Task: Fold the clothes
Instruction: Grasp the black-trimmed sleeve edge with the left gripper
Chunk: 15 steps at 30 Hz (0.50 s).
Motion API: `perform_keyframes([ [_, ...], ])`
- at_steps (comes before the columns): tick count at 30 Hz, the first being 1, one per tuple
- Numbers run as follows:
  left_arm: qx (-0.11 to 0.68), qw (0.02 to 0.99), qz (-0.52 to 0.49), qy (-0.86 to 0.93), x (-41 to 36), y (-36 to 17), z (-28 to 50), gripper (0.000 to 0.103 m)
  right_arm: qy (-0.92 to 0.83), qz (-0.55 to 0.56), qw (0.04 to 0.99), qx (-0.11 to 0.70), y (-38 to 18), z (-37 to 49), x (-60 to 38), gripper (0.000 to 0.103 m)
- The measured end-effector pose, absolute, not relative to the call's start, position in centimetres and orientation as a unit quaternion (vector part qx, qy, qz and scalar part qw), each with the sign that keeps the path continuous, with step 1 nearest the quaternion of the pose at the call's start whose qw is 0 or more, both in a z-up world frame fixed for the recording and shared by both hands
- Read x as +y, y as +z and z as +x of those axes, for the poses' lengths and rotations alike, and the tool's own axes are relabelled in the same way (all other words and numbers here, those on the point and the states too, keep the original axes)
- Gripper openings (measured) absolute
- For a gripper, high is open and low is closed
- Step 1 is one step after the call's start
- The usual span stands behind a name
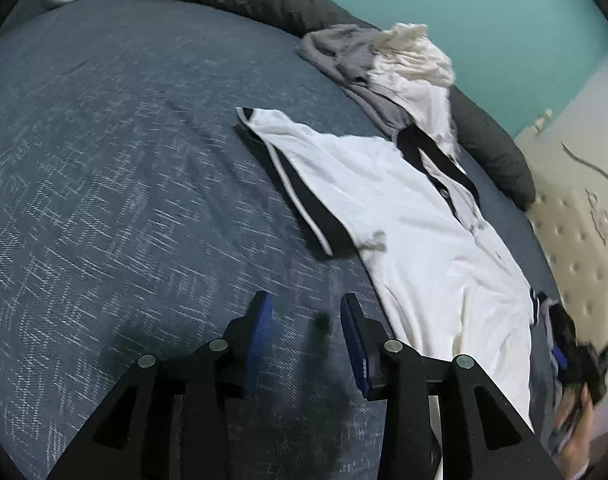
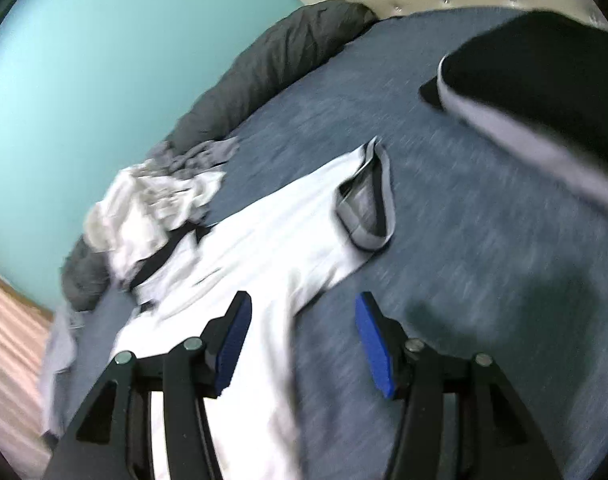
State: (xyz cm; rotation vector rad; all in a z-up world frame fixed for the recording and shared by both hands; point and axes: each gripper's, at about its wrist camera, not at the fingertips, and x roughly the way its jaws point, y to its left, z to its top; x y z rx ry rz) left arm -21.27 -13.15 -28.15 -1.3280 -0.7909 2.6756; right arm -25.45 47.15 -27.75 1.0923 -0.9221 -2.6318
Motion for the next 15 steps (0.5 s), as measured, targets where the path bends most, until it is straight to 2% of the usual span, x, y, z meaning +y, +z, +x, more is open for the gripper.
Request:
perform_keyframes([
  [3,-0.228,-0.016,-0.442,0.868,-13.8,-27.9,-22.5,0.039,-0.874,0.351,0.093,-0.323,-27.7,-23.3,45.6,0.056],
  [6,-0.227,-0.028,-0.449,0.864,-14.4,-27.5,-23.9,0.039,-0.874,0.35,0.116,-0.317,-27.3,-22.3,44.5,0.059],
  [15,-0.166,-0.066,-0.474,0.862,-13.9,-27.5,-28.2,0.039,-0.866,0.349,0.159,-0.32,-27.8,-22.7,42.9,0.06],
])
